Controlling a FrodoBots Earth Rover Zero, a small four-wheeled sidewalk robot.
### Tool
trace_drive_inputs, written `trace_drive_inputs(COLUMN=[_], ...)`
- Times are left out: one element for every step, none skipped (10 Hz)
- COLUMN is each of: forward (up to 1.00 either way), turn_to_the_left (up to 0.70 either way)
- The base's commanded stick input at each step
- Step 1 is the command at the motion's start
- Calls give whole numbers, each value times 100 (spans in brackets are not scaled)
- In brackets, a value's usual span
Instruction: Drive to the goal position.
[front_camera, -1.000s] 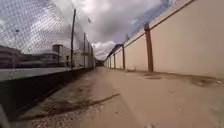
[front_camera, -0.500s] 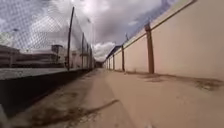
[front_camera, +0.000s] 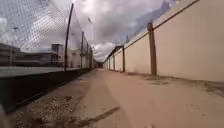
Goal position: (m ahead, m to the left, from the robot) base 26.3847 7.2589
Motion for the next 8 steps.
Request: trace_drive_inputs(forward=[60,60,60,60,60,60,60,60], turn_to_the_left=[0,0,-4,-7,-8,-8,-8,-7])
